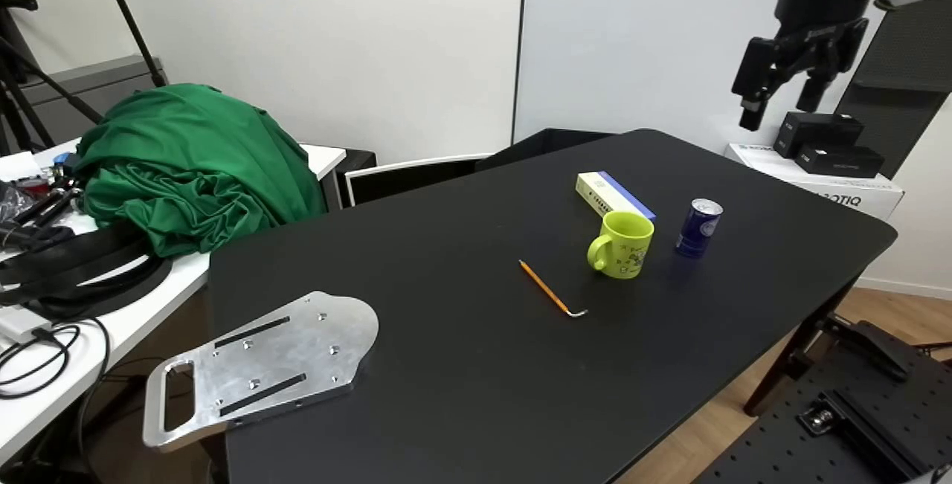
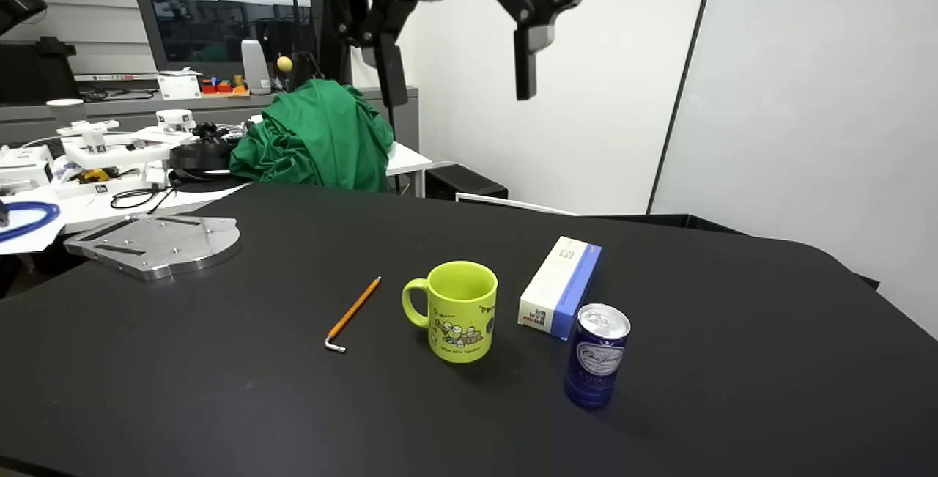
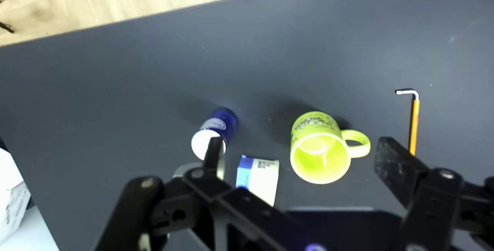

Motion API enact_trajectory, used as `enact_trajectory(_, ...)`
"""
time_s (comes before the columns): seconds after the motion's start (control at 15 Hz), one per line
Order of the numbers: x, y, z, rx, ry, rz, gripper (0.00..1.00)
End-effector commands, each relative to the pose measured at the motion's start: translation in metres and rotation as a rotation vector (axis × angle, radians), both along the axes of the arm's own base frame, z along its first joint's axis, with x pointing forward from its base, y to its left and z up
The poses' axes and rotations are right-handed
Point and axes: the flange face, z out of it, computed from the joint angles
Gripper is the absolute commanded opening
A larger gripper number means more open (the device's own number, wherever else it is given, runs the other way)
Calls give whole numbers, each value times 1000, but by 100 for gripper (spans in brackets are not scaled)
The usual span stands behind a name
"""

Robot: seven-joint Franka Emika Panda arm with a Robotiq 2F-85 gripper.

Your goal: Put the orange object into the mug.

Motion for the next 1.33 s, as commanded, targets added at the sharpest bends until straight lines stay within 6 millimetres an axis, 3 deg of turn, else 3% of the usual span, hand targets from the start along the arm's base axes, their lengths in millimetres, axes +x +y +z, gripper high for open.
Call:
enact_trajectory(0.0,59,24,3,6,-54,-13,100)
enact_trajectory(0.27,117,69,-6,61,-147,-46,100)
enact_trajectory(0.47,144,104,-29,98,-138,-47,100)
enact_trajectory(0.67,156,123,-65,112,-108,-31,100)
enact_trajectory(1.0,168,134,-128,127,-41,43,100)
enact_trajectory(1.07,156,131,-114,119,-72,28,100)
enact_trajectory(1.27,161,135,-135,122,-34,41,100)
